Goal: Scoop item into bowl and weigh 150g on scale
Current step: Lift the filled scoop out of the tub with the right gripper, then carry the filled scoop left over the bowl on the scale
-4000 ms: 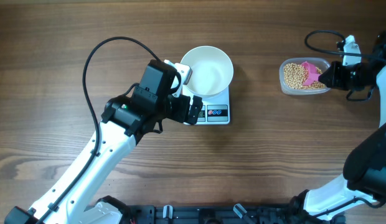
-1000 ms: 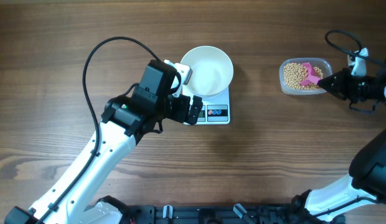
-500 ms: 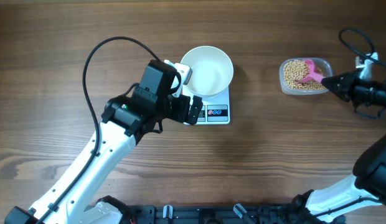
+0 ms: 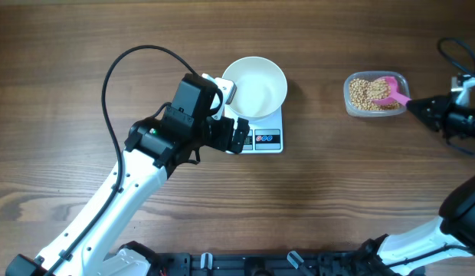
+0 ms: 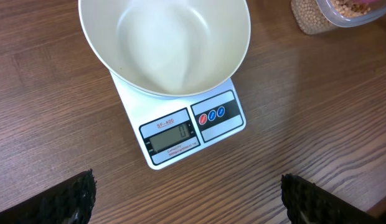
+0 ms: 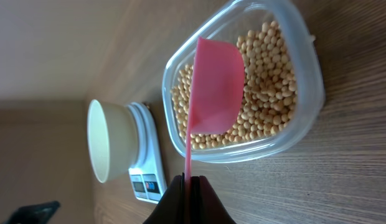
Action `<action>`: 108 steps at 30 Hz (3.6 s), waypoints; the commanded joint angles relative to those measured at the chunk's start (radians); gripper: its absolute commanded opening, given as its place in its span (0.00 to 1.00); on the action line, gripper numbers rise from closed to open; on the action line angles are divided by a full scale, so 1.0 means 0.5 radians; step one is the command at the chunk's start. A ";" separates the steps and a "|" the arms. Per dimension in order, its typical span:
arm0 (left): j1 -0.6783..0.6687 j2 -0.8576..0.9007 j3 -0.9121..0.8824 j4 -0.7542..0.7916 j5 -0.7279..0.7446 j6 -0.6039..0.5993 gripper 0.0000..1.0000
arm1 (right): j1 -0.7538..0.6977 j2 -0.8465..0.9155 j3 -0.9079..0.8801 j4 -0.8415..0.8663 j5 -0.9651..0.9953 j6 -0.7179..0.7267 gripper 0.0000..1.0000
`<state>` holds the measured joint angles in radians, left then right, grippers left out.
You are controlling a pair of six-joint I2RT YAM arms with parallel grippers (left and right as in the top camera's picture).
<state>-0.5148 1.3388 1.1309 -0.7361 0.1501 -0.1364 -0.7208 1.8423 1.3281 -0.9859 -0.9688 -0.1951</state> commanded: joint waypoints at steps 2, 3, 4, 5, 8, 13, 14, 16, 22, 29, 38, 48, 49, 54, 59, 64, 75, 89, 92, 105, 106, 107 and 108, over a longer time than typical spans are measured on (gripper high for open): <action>0.014 -0.007 0.030 0.005 -0.019 -0.011 1.00 | -0.084 0.035 -0.022 -0.016 -0.211 -0.030 0.04; 0.014 -0.007 0.030 0.005 -0.020 -0.011 1.00 | -0.097 0.035 -0.022 -0.022 -0.239 -0.031 0.04; 0.014 -0.007 0.030 0.005 -0.020 -0.011 1.00 | -0.105 0.035 -0.022 -0.030 -0.273 -0.044 0.04; 0.014 -0.007 0.030 0.005 -0.019 -0.011 1.00 | -0.114 0.035 -0.022 -0.043 -0.320 -0.081 0.04; 0.014 -0.007 0.030 0.005 -0.019 -0.011 1.00 | -0.125 0.035 -0.022 -0.087 -0.372 -0.134 0.04; 0.014 -0.007 0.030 0.005 -0.020 -0.011 1.00 | -0.125 0.035 -0.022 -0.118 -0.410 -0.146 0.05; 0.014 -0.007 0.030 0.005 -0.019 -0.011 1.00 | -0.125 0.035 -0.022 -0.118 -0.425 -0.160 0.04; 0.014 -0.007 0.030 0.005 -0.019 -0.011 1.00 | -0.125 0.035 -0.022 -0.129 -0.457 -0.185 0.04; 0.014 -0.007 0.030 0.005 -0.019 -0.011 1.00 | -0.124 0.035 -0.022 -0.147 -0.614 -0.196 0.04; 0.014 -0.007 0.030 0.005 -0.019 -0.011 1.00 | -0.120 0.035 -0.022 -0.278 -0.829 -0.268 0.04; 0.014 -0.007 0.030 0.005 -0.019 -0.011 1.00 | 0.120 0.035 -0.022 -0.362 -1.026 -0.204 0.04; 0.014 -0.007 0.030 0.005 -0.019 -0.011 1.00 | 0.468 0.035 -0.022 -0.117 -1.089 0.207 0.04; 0.014 -0.007 0.030 0.005 -0.019 -0.011 1.00 | 0.505 0.035 -0.022 -0.058 -1.088 0.275 0.04; 0.014 -0.007 0.030 0.005 -0.020 -0.011 1.00 | 0.759 0.034 -0.022 0.307 -0.842 0.776 0.04; 0.014 -0.007 0.030 0.005 -0.020 -0.011 1.00 | 0.999 0.032 -0.020 0.598 -0.763 0.980 0.04; 0.014 -0.007 0.030 0.005 -0.020 -0.011 1.00 | 1.238 0.024 -0.020 0.877 -0.559 1.131 0.04; 0.014 -0.007 0.030 0.005 -0.019 -0.011 1.00 | 1.501 -0.321 -0.012 0.909 0.333 0.907 0.04; 0.014 -0.007 0.030 0.005 -0.019 -0.011 1.00 | 1.789 -0.439 -0.012 0.938 0.764 0.312 0.04; 0.014 -0.007 0.030 0.005 -0.020 -0.011 1.00 | 1.789 -0.507 -0.012 0.940 0.845 0.252 0.04; 0.014 -0.007 0.030 0.005 -0.019 -0.011 1.00 | 2.126 -0.564 -0.012 0.932 1.475 -0.032 0.04; 0.014 -0.007 0.030 0.005 -0.020 -0.011 1.00 | 2.147 -0.564 -0.012 0.932 1.521 -0.038 0.04; 0.014 -0.007 0.030 0.005 -0.019 -0.011 1.00 | 2.164 -0.564 -0.012 0.931 1.559 -0.050 0.04; 0.014 -0.007 0.030 0.005 -0.019 -0.011 1.00 | 2.187 -0.565 -0.012 0.929 1.596 -0.086 0.04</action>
<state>-0.5148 1.3388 1.1309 -0.7361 0.1467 -0.1360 0.3470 1.5795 1.3167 -0.5236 -0.2863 -0.1890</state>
